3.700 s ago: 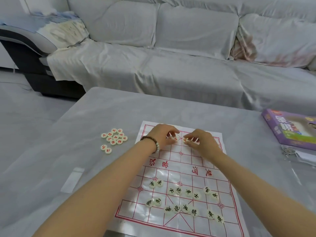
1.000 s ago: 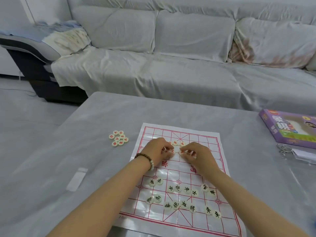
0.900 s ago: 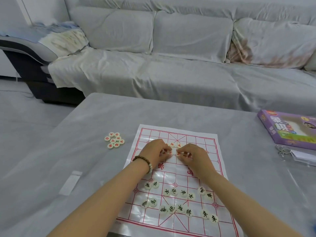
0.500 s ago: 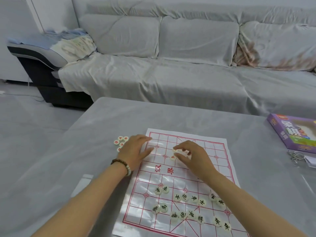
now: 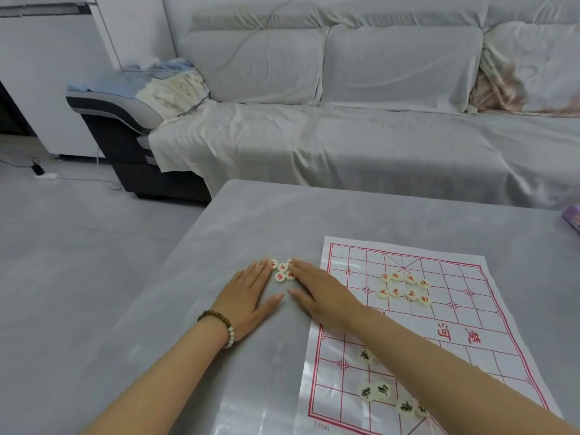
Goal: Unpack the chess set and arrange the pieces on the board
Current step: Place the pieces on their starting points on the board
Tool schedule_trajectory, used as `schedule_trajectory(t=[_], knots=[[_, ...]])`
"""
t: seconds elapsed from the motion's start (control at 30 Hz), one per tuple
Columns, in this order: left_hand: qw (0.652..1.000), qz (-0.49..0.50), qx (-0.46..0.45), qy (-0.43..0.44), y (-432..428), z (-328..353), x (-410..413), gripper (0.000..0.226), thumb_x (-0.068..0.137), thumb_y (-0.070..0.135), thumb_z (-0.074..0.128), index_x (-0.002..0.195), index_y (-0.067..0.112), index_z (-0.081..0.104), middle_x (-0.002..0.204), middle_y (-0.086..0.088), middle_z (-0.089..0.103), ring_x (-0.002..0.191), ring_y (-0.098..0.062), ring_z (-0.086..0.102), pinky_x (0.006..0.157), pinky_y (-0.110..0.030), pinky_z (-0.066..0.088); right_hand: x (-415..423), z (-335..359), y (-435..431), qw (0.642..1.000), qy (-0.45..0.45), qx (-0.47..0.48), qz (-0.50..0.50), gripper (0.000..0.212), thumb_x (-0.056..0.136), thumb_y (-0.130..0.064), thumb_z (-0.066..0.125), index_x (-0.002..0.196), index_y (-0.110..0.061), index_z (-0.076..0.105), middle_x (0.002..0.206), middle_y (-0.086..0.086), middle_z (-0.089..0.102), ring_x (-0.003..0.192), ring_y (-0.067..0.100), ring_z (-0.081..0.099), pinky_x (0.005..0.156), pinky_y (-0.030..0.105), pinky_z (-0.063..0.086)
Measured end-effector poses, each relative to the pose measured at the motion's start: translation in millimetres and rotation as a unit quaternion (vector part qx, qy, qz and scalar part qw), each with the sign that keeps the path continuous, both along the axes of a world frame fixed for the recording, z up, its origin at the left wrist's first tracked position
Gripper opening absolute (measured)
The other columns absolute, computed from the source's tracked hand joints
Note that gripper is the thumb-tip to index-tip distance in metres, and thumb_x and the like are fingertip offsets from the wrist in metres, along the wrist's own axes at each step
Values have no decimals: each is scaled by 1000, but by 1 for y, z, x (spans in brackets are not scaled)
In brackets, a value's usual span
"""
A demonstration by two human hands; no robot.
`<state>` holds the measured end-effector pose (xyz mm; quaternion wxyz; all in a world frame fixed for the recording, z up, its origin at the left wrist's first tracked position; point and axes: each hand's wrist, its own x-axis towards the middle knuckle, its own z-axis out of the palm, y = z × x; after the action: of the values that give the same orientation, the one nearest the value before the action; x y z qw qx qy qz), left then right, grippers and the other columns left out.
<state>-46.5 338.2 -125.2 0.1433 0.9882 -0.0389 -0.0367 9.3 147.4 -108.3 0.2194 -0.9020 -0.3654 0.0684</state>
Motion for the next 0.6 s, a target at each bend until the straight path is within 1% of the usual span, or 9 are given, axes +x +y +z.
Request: schedule_trajectory(t=[0.13,0.27,0.33,0.4,0.43,0.47,0.53,0.57,0.6], knots=[[1000,-2,-7,-19,6,-4,-12,99,66,82,-10,148,27,-2,155,14,-3,142,-4,-3,114,-23,-3,-7,-6,0,999,-34,-23,4,56,100,-38,35,149,-18,18,157,-3,13,143,12,14,112,18,3],[999,11,-25,-20,6,-5,-23,107,62,83,-16,149,24,1,156,9,-1,143,-5,-2,112,-20,-5,-20,-7,-6,998,-56,-33,7,58,99,-42,33,150,-19,14,158,-6,7,144,10,11,110,16,1],[999,8,-32,-25,6,-5,-32,107,62,83,-16,149,24,4,155,11,-2,142,-4,-2,111,-19,-5,-30,-7,-10,998,-62,-30,11,58,99,-43,32,150,-20,15,158,-9,4,143,9,11,109,15,2],[998,-2,-41,-36,7,-4,-43,103,65,82,-14,149,25,7,151,16,-3,141,-2,0,111,-17,-4,-41,-6,-12,998,-60,-34,10,56,99,-42,32,149,-21,17,158,-8,7,142,9,14,110,16,6],[998,-7,-49,-43,8,-4,-50,101,67,81,-12,148,25,10,149,18,-1,139,0,2,111,-17,-2,-45,-5,-12,997,-64,-36,8,54,99,-41,32,148,-21,21,157,-7,13,141,11,18,112,19,10],[997,-11,-64,-48,10,-4,-57,98,69,80,-9,147,26,16,147,19,4,138,2,7,113,-18,3,-48,-4,-11,997,-71,-38,8,52,99,-40,34,147,-21,26,155,-6,21,139,12,25,112,22,16],[992,-8,-103,-70,12,-1,-67,85,77,77,6,142,29,33,145,18,27,134,1,25,113,-21,22,-51,0,-7,997,-75,-32,15,45,98,-36,40,140,-21,41,144,-4,40,129,14,39,105,24,28],[988,1,-129,-83,13,0,-71,72,82,72,21,137,30,41,139,18,38,128,1,34,109,-21,30,-51,2,-5,997,-69,-20,16,41,97,-35,43,136,-21,47,137,-4,46,123,14,44,101,24,32],[983,14,-155,-92,15,1,-74,56,86,62,38,132,32,47,132,19,44,122,2,40,105,-20,35,-50,4,-1,998,-57,-4,11,39,95,-35,47,131,-21,52,131,-4,51,118,14,47,98,24,34]])
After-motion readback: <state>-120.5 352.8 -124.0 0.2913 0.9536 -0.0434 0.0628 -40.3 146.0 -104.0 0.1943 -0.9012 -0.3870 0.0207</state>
